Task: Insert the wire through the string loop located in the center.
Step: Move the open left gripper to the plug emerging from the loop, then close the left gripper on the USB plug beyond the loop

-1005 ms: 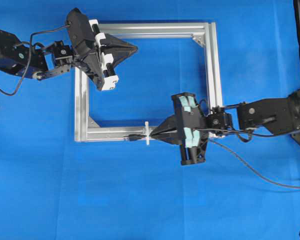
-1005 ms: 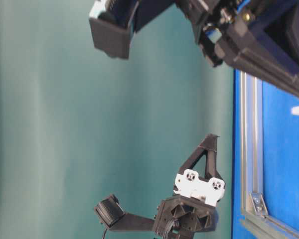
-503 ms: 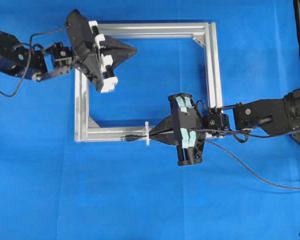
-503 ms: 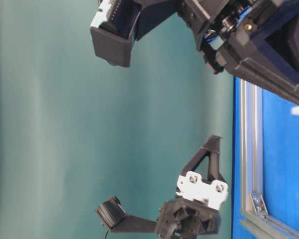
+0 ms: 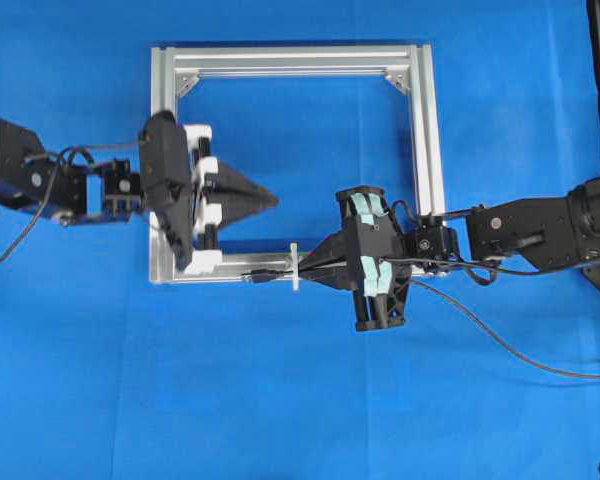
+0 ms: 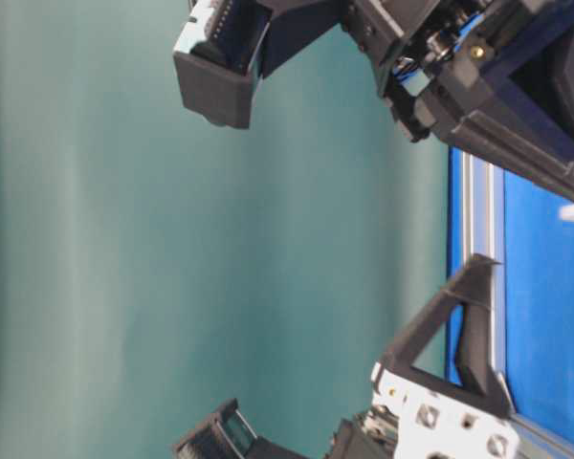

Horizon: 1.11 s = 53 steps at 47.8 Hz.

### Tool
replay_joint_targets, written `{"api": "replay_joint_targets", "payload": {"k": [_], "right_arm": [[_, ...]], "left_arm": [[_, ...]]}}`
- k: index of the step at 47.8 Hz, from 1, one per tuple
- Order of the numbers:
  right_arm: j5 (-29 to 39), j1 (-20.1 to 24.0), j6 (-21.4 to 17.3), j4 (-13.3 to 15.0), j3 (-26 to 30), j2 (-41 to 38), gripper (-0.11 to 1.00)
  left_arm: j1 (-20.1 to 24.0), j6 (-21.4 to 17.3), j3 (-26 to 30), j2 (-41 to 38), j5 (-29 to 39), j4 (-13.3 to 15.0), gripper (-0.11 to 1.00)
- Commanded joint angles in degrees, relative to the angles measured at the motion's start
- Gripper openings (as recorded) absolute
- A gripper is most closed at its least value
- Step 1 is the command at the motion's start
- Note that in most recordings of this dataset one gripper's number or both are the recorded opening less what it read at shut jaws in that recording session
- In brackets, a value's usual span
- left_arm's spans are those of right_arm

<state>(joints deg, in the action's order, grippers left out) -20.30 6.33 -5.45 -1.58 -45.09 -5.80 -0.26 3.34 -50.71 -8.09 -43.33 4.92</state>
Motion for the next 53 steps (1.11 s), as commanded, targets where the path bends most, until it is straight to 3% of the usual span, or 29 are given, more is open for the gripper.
{"api": "replay_joint_targets", "payload": {"k": [1,8,18,40,45,53], "right_arm": [[-0.5,-0.1,0.1,0.1,0.7,0.6,-0.03],[-0.5,-0.1,0.1,0.1,0.6,0.6,-0.03],[-0.6,-0.1,0.1,0.1,0.7,0.6,-0.03],[-0.6,-0.1,0.1,0.1,0.6,0.6,-0.03],[-0.5,-0.1,0.1,0.1,0.6,0.6,-0.03],[-0.5,-0.1,0.1,0.1,0.6,0.6,-0.03]], "left_arm": [[-2.0,0.9,0.3,1.8,0.0,-0.2,0.0],[-5.1,3.8,0.3,1.8,0.5,-0.2,0.0],[-9.1,4.5,0.6,1.7,1.0,-0.2,0.0],[-10.4,4.0,1.1,1.5,1.6,-0.2,0.03],[-10.4,4.3,1.1,1.4,1.7,-0.2,0.23],[-10.4,4.3,1.2,1.4,2.2,-0.2,0.73]]}}
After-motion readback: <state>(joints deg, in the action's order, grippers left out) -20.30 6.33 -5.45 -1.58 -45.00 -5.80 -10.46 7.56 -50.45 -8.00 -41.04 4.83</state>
